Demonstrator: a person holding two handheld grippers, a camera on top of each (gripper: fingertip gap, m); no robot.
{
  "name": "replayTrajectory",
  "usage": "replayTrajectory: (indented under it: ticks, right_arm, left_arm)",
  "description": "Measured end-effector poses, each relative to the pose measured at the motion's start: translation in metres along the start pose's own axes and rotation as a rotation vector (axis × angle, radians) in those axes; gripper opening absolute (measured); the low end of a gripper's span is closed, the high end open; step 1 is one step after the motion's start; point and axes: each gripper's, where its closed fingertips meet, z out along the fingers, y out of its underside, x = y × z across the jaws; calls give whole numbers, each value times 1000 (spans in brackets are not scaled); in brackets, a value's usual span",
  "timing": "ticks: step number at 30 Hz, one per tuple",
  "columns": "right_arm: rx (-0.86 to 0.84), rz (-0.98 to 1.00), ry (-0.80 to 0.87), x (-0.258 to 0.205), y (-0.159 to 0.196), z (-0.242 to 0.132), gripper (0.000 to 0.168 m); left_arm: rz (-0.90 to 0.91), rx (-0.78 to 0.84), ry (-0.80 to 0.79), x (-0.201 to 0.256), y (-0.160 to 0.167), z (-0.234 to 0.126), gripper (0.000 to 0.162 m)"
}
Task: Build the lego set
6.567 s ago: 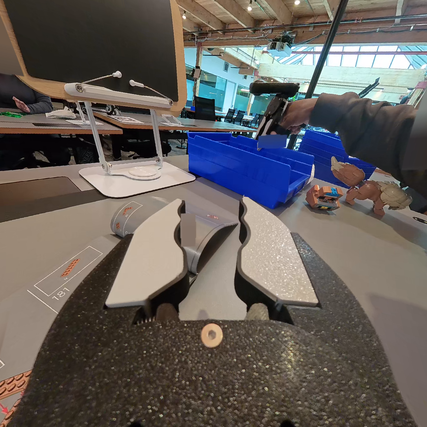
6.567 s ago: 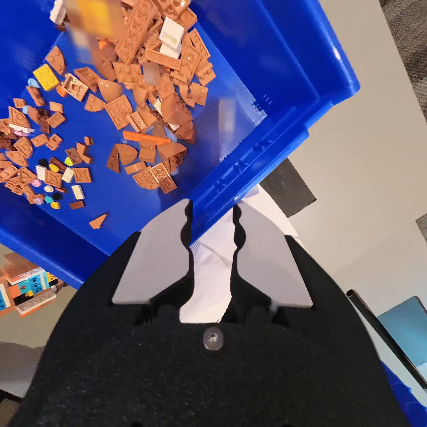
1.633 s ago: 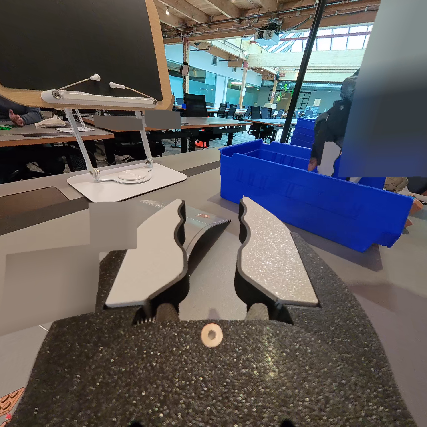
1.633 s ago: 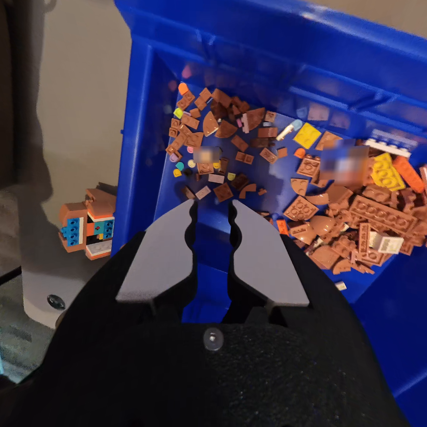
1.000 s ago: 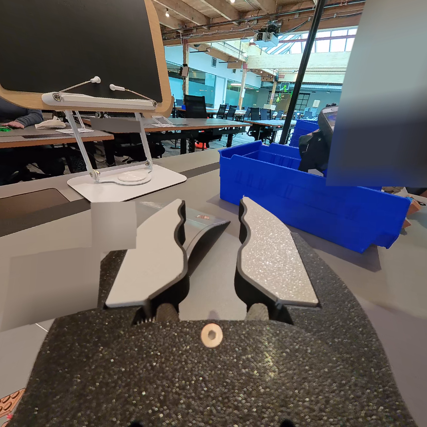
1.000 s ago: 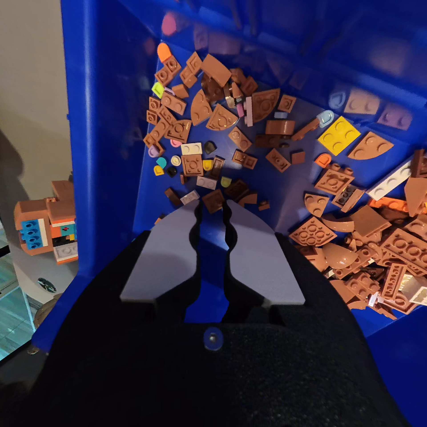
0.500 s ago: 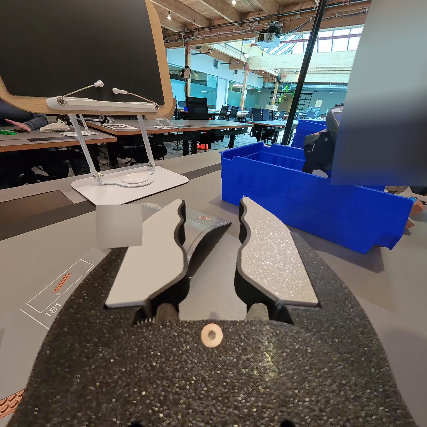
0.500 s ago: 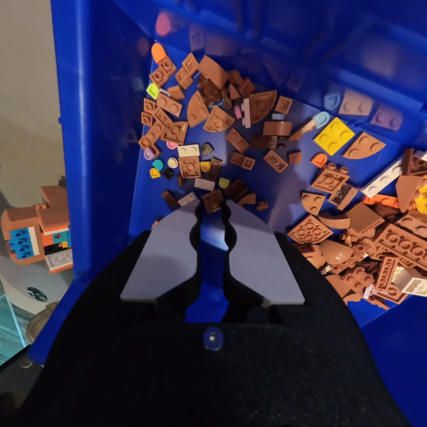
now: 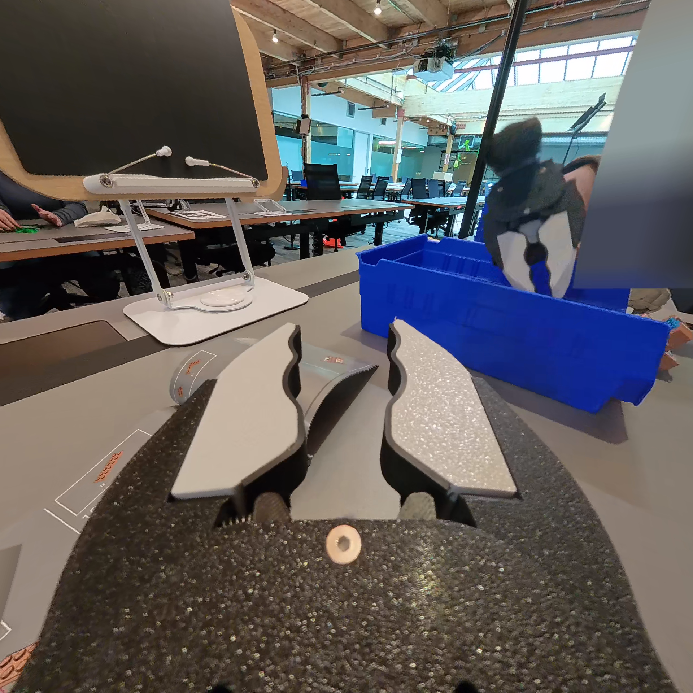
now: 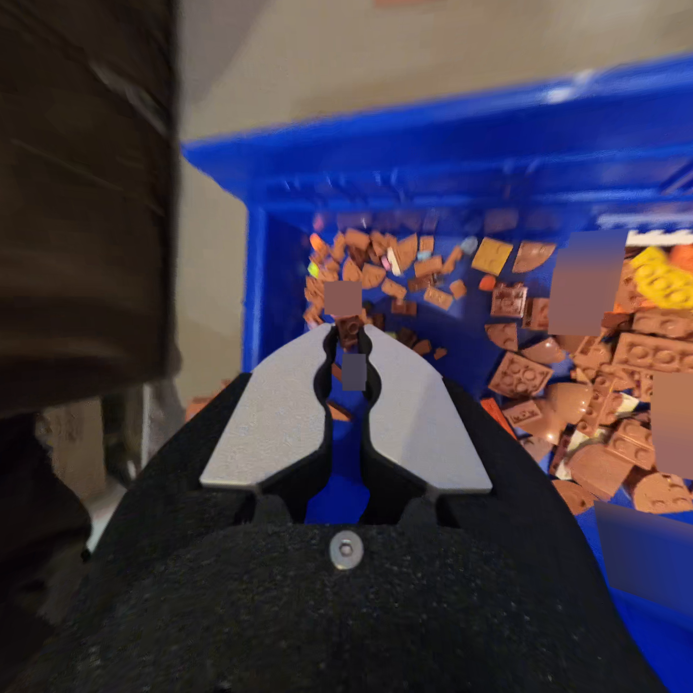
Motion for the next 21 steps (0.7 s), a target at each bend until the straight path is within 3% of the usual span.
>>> replayTrajectory:
  ticks: [4,12,16,21]
  right_arm:
    - [317,66,-121,-17,-36,-32,11]
    - [471,94,-77,-42,-75,-37,10]
    - [572,135,-66,-67,-113,-22,10]
    - [714,149,-175,-95,-161,7,11]
  left_arm:
    - [10,9,8,4,-4,0,44]
    - [74,68,95,37,-22,-1,45]
    - [271,163,198,91,-37,-3,51]
    - [587,340,289,162,-46,-13,55]
